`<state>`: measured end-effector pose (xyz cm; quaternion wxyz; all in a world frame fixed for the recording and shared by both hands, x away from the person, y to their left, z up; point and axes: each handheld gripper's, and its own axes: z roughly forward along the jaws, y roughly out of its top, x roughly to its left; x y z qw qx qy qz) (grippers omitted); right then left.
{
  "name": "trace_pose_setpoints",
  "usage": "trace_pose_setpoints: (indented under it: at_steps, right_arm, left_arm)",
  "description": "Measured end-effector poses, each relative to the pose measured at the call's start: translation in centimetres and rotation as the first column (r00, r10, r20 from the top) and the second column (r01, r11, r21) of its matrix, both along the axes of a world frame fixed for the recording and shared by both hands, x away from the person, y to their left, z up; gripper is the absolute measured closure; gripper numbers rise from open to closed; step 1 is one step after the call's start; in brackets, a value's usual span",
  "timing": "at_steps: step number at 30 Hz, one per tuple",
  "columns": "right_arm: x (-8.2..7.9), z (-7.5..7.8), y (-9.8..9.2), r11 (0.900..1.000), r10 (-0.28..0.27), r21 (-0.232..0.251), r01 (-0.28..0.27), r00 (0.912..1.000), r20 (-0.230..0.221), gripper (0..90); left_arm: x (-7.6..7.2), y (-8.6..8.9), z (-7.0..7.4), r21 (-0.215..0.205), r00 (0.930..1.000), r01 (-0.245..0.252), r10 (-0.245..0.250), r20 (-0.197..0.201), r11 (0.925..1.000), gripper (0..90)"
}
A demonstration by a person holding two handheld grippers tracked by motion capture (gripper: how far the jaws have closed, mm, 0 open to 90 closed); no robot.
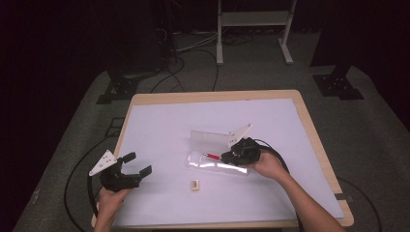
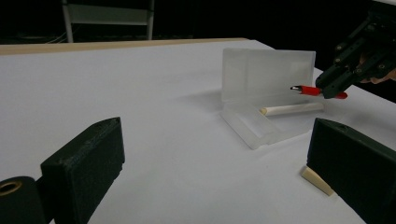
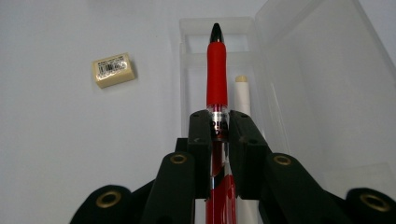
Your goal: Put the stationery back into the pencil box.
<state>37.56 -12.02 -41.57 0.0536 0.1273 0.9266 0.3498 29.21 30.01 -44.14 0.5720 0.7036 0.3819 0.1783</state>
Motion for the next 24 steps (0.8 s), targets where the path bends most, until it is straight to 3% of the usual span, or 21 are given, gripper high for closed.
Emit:
trace_pose_setpoints:
  at_steps: [24]
  right_arm:
    - [0.9,-2.4,0.3,1.000,-0.008,-0.024,0.007,0.9991,-0.041,78.8]
  left_arm:
    - [0.0,0.0,0.0,0.003,1.0000,-0.001,0.001,-0.001,1.0000,3.6]
